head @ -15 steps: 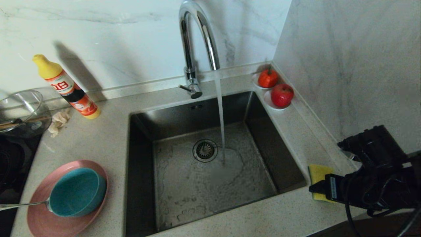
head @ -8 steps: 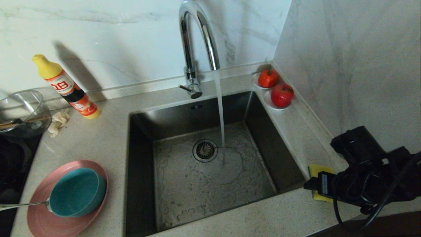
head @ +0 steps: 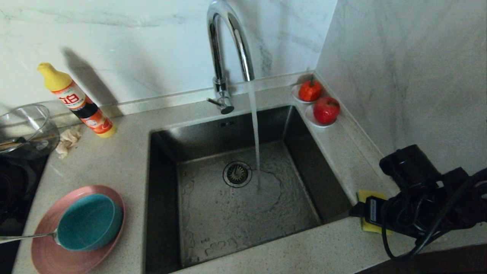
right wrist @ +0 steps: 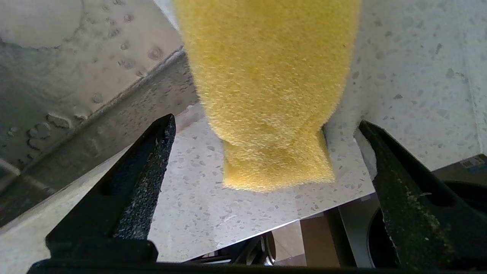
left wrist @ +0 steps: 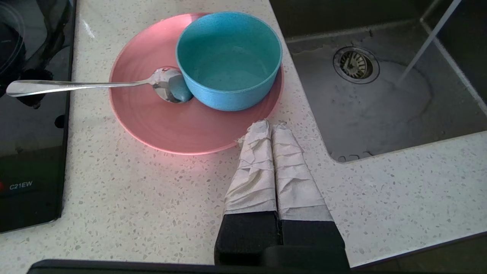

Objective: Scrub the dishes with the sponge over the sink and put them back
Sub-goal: Rinse the spoon

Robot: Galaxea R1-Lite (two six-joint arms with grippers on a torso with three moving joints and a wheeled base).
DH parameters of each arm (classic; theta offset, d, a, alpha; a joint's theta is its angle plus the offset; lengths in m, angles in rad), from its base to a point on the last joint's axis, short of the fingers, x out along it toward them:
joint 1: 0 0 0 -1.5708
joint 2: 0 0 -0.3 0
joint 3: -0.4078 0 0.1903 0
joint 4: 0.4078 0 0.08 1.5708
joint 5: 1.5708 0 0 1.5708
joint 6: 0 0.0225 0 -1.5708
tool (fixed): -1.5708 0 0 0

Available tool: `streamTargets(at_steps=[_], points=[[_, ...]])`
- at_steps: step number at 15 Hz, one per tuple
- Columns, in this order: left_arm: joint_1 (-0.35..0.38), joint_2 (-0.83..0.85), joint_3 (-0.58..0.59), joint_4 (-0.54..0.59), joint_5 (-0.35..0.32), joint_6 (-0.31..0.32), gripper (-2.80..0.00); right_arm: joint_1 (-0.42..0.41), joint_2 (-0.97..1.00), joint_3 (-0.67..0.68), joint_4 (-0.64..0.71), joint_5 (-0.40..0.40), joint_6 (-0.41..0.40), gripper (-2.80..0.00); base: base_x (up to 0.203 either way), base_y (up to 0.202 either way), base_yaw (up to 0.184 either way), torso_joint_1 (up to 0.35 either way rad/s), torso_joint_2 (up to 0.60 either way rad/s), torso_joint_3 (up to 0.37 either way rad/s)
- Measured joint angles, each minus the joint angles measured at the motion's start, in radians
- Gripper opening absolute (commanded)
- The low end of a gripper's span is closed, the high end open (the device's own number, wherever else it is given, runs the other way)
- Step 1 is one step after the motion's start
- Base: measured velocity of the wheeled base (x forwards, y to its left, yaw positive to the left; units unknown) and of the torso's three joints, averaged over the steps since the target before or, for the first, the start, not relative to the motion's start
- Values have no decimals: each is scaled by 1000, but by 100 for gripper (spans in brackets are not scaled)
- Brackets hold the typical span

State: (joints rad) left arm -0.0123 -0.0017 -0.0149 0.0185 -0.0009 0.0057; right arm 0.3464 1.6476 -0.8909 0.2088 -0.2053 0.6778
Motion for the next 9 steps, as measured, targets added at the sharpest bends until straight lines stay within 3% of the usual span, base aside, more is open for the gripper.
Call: streamTargets(at_steps=[9], points=[[0, 0, 0, 0, 1, 0, -280, 0, 17, 3, 2, -6, 6, 0, 0, 0, 0, 0, 0, 0]])
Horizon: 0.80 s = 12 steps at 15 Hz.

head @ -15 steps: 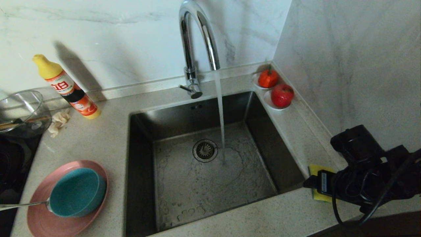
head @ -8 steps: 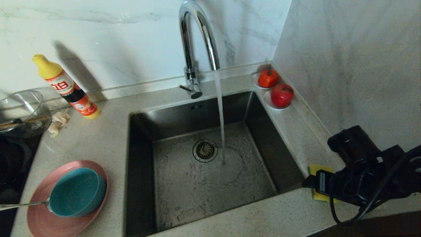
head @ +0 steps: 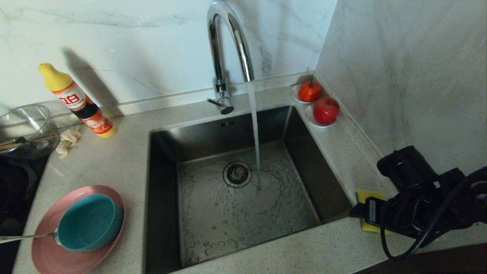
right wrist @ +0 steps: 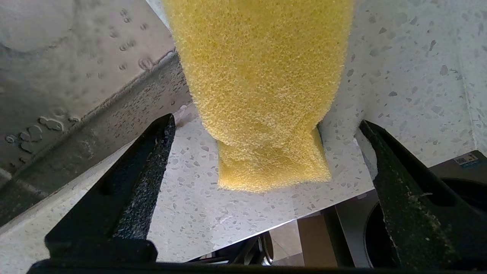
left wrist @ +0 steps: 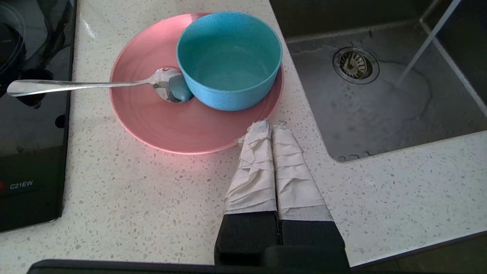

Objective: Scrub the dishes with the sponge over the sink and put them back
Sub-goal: Rinse the spoon

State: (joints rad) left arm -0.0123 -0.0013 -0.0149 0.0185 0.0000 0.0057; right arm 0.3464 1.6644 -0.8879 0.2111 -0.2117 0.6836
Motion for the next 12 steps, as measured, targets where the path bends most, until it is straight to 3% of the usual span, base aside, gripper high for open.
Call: streamTargets(at_steps=[12], points=[[0, 0, 0, 0, -1, 0, -280, -26, 49, -50, -9, 0, -2, 0, 0, 0, 0, 0, 0, 0]])
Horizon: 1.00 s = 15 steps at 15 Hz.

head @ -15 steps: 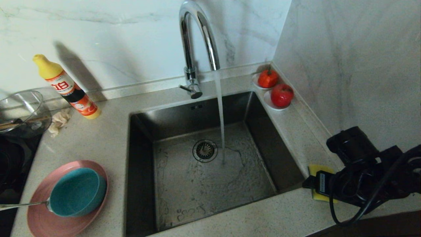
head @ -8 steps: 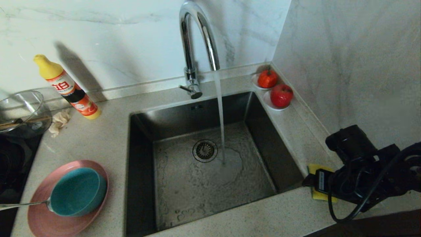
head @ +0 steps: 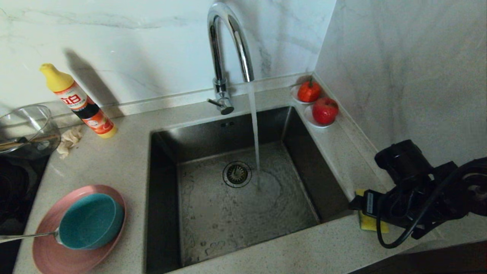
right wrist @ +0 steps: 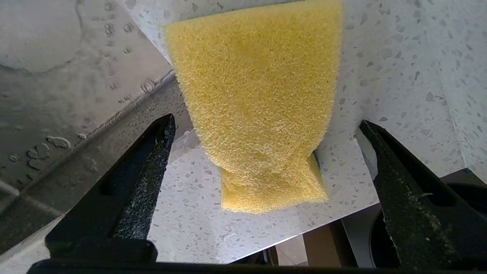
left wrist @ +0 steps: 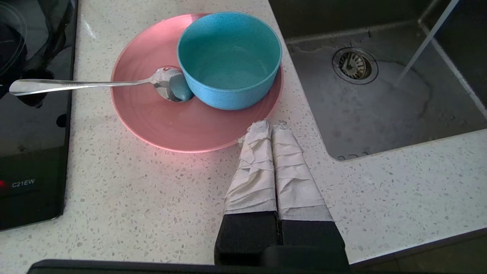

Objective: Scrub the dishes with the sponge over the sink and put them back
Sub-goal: Rinse the spoon

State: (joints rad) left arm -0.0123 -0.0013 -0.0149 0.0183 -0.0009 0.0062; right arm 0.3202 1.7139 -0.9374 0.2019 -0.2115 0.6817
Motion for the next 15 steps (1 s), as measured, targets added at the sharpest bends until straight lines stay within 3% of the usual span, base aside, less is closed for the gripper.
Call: streamTargets(at_steps=[5, 6, 7, 15], points=[[0, 0, 0, 0, 0, 0, -280, 0, 18, -6, 0, 0, 1, 0, 0, 0, 0, 0, 0, 0], [0, 0, 0, 0, 0, 0, -280, 0, 24, -11, 1, 0, 2, -79, 0, 0, 0, 0, 0, 0], [0, 0, 0, 0, 1, 0, -280, 0, 29, -13, 0, -1, 4, -280, 0, 0, 0, 0, 0, 0], [0, 0, 0, 0, 0, 0, -280, 0, 43, -21, -2, 2, 7, -280, 0, 0, 0, 0, 0, 0]])
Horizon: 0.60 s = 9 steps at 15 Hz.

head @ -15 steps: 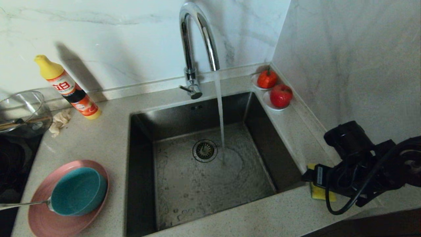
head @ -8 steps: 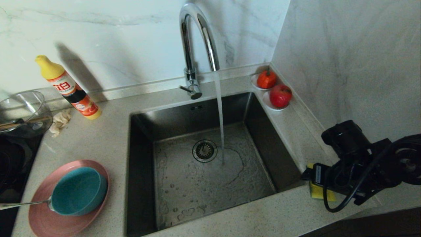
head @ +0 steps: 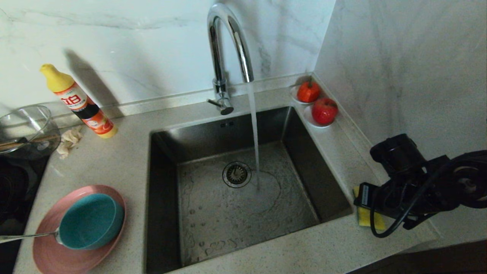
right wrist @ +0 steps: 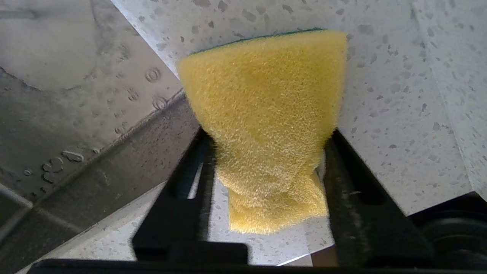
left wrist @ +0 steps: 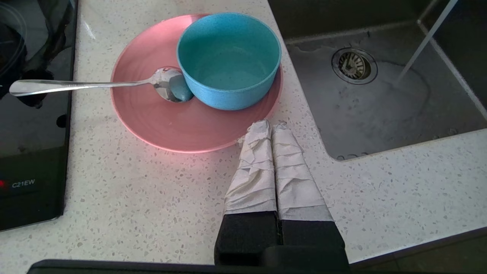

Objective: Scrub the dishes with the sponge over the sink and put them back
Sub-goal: Rinse the spoon

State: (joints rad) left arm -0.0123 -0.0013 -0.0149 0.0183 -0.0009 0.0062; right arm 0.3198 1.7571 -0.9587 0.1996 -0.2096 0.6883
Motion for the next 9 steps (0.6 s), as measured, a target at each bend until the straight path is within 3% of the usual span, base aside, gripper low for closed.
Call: streamTargets(at_steps=[9], points=[[0, 0, 0, 0, 0, 0, -280, 0, -11, -4, 9, -20, -1, -280, 0, 0, 0, 0, 0, 0]])
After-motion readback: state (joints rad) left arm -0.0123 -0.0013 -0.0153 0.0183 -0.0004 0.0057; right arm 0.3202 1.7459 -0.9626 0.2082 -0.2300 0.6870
